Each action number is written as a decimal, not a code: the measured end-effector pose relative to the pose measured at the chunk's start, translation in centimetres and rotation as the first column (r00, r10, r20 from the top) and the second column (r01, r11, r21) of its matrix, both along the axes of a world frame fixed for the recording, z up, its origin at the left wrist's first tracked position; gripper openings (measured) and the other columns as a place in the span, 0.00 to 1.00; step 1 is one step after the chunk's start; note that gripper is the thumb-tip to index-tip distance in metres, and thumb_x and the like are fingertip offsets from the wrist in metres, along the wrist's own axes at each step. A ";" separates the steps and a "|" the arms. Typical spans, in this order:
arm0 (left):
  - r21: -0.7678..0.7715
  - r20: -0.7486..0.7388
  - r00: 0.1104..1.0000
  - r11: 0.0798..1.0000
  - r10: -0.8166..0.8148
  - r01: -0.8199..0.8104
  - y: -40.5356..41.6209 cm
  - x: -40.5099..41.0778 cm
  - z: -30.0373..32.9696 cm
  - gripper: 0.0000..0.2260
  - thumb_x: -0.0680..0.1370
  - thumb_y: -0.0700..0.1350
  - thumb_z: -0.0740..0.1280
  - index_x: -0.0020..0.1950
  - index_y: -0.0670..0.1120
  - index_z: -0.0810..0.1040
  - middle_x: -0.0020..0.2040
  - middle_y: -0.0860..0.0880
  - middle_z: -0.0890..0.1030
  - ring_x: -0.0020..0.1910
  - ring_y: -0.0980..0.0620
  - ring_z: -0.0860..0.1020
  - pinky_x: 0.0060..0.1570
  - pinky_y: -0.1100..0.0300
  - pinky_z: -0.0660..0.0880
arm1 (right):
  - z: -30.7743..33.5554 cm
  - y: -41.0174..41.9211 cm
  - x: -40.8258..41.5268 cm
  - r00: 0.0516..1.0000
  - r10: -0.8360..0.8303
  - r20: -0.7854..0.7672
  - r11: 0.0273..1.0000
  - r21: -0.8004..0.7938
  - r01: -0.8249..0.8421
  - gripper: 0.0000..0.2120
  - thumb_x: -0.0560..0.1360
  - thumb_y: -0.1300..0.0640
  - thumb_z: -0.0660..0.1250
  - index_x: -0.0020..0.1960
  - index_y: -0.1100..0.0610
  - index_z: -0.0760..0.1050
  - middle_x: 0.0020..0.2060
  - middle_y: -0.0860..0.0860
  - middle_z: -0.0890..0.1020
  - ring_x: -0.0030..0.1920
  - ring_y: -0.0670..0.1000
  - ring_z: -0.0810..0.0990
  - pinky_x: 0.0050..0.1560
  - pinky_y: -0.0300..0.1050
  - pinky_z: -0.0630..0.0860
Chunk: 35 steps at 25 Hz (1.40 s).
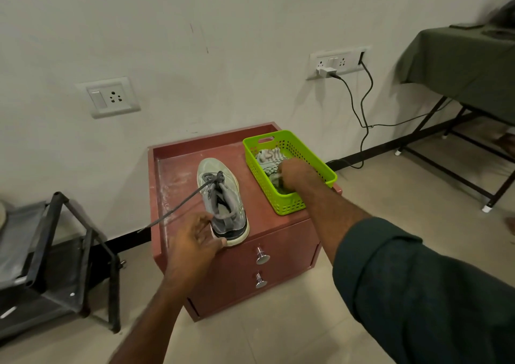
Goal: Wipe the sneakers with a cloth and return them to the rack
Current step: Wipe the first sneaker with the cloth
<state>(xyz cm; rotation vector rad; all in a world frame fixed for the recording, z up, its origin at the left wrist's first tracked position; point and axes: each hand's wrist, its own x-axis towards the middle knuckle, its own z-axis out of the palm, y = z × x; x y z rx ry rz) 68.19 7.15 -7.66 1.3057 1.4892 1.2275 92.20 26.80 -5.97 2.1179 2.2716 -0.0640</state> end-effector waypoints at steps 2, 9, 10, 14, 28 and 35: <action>-0.001 -0.037 0.999 1.000 -0.006 0.006 0.1 -0.4 0.0 0.24 0.69 0.29 0.76 0.61 0.45 0.77 0.57 0.55 0.80 0.59 0.57 0.78 0.59 0.63 0.77 | 0.5 -0.6 -0.1 0.979 -0.020 -0.202 0.991 0.125 0.046 0.11 0.72 0.53 0.70 0.53 0.56 0.79 0.51 0.58 0.83 0.53 0.61 0.82 0.49 0.50 0.79; 0.083 -0.325 0.946 0.996 -0.012 0.041 0.3 0.0 0.8 0.22 0.72 0.52 0.73 0.66 0.58 0.76 0.63 0.57 0.79 0.62 0.56 0.77 0.65 0.49 0.75 | 3.5 -13.3 -4.8 -0.268 -0.145 -0.953 0.923 -0.227 0.310 0.10 0.74 0.65 0.62 0.51 0.56 0.79 0.43 0.55 0.85 0.37 0.57 0.83 0.33 0.51 0.81; 0.082 -0.362 0.932 0.995 -0.019 0.052 -0.1 0.4 0.9 0.22 0.72 0.51 0.75 0.65 0.55 0.77 0.59 0.57 0.80 0.58 0.58 0.78 0.62 0.54 0.76 | 2.9 -15.3 -5.5 -0.352 -0.301 -0.887 0.903 -0.383 0.195 0.08 0.75 0.65 0.62 0.49 0.58 0.79 0.40 0.58 0.84 0.34 0.58 0.82 0.31 0.52 0.81; 0.148 -0.445 0.890 0.989 0.096 -0.032 -1.3 1.1 1.1 0.13 0.72 0.38 0.74 0.54 0.48 0.80 0.46 0.53 0.83 0.38 0.59 0.77 0.36 0.68 0.72 | 0.0 -17.9 -6.6 -0.213 -0.330 -0.920 0.920 -0.364 0.145 0.09 0.72 0.61 0.74 0.52 0.59 0.81 0.42 0.57 0.86 0.41 0.57 0.86 0.43 0.57 0.83; 0.176 -0.353 0.910 0.971 0.217 -0.163 -1.3 -1.9 0.4 0.08 0.78 0.42 0.70 0.43 0.50 0.73 0.38 0.55 0.77 0.40 0.53 0.77 0.39 0.56 0.73 | -4.6 -18.6 -9.8 0.524 0.461 -0.716 0.887 0.395 -0.239 0.29 0.68 0.74 0.61 0.65 0.54 0.79 0.64 0.52 0.79 0.67 0.45 0.73 0.72 0.38 0.65; 0.112 -0.313 0.924 0.974 0.221 -0.195 -1.7 -3.6 0.4 0.10 0.78 0.45 0.70 0.42 0.53 0.70 0.41 0.53 0.77 0.45 0.50 0.77 0.41 0.58 0.71 | -1.2 -18.6 -7.7 0.262 0.197 -0.945 0.975 0.163 -0.148 0.21 0.74 0.72 0.67 0.52 0.46 0.84 0.41 0.38 0.85 0.40 0.33 0.80 0.42 0.37 0.78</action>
